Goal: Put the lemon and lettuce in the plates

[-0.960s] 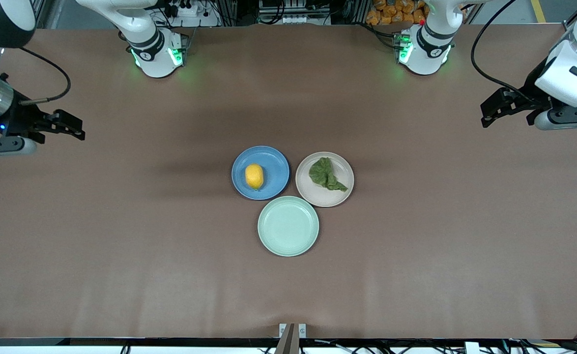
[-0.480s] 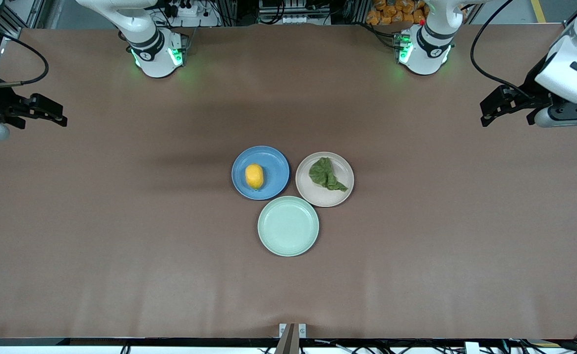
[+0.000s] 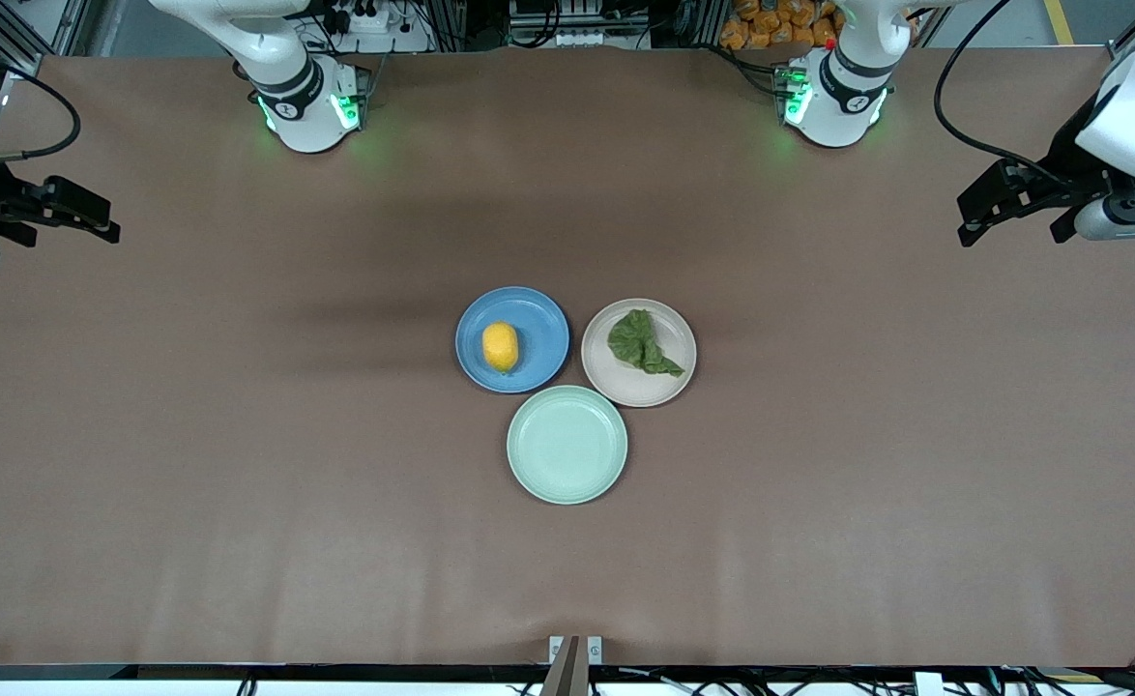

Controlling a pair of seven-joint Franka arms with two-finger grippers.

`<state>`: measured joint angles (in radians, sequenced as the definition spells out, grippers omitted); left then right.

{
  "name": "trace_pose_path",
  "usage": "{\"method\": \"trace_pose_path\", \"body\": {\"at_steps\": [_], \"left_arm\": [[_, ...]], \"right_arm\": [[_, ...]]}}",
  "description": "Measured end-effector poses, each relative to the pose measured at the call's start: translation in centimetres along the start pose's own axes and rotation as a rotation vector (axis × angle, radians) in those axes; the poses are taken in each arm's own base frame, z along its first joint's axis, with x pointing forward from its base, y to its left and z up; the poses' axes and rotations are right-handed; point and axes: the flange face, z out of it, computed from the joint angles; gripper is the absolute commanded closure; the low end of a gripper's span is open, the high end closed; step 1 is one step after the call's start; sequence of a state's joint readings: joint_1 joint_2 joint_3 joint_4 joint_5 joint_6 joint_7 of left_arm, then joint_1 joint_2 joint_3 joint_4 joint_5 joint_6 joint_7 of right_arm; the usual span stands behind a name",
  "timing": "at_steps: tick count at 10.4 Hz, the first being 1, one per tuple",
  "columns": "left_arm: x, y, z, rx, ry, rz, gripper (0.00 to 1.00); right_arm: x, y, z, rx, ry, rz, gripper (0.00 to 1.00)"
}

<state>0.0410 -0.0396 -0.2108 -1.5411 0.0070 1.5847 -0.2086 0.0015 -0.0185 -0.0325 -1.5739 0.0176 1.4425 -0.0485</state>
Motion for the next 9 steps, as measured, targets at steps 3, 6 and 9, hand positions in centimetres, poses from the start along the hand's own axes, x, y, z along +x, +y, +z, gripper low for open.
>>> {"method": "trace_pose_path", "body": {"at_steps": [3,6,9], "left_arm": [[0.02,-0.76,0.14,0.004,-0.014,-0.014,0.00],[0.12,-0.93,0.36,0.004,-0.020,-0.017,0.00],[0.25,-1.16,0.61,0.016,-0.025,-0.018,0.00]], "right_arm": [[-0.24,0.87,-0.37,0.003,-0.008,0.016,0.00],[-0.02,1.05,-0.05,0.003,-0.014,0.020,0.00],[0.04,1.13,-0.23,0.003,-0.010,0.021,0.00]]}}
